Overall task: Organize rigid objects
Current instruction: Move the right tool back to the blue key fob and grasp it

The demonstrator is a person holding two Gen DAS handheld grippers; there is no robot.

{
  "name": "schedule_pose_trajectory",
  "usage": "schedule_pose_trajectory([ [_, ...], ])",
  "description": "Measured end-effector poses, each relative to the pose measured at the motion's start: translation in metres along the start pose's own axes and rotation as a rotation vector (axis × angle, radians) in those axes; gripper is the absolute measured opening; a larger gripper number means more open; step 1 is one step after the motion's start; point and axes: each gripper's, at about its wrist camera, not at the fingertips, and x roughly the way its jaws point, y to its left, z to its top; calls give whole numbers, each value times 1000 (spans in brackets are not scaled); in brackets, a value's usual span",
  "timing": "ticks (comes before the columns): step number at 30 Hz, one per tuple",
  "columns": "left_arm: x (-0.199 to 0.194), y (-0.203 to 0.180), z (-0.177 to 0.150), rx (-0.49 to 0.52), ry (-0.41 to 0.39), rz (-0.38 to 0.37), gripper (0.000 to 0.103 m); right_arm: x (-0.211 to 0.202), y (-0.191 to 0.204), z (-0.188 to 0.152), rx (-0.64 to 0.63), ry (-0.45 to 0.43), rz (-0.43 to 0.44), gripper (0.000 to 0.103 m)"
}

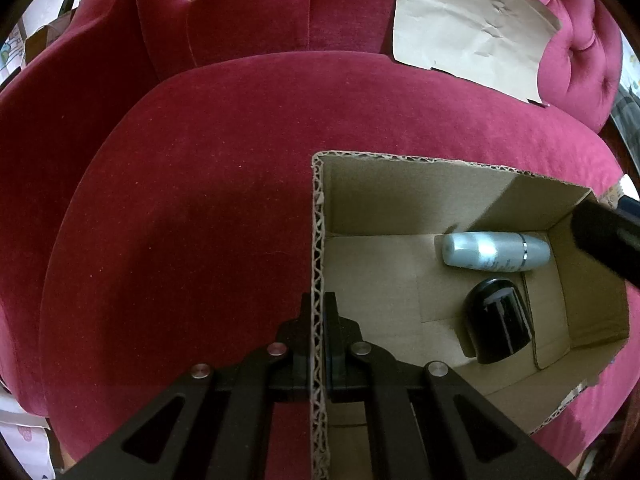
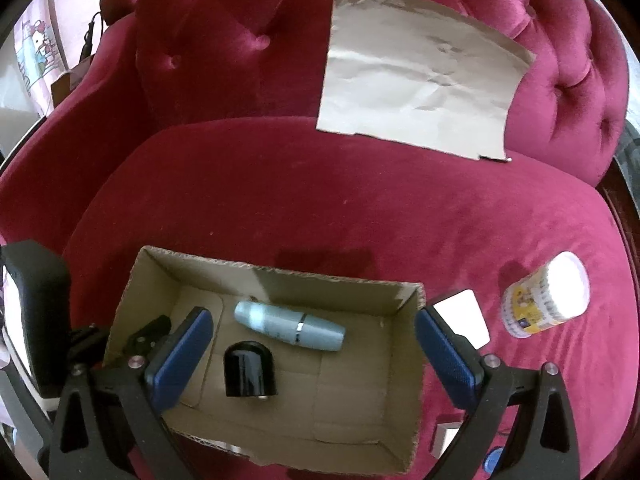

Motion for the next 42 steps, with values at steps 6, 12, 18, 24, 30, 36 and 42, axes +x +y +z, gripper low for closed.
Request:
schedule_pose_trajectory([
  [6,0,0,0,1,0,-1,3,-8,-13,2,28,-3,-21,103],
  [12,0,0,1,-1,2,1,3,-18,-29,1,69,7,-32,103],
  [18,-1,0,-1,3,-2,1,3,-32,-44,1,81,0,-64,103],
  [24,-1,1,-2,1,-4,-2,3,-42,-62,-4,79,6,-112,103],
  [30,-1,1,-1,-1,-3,-2,3,-51,-81,-11,108,17,-145,103],
  [36,-1,1,-2,-1,-5,-1,3,-57,-95,-24,125,30,-177,103],
  [42,-1,1,-1,-1,-5,-2,3,-57,-115,-43,158,64,-203,103],
])
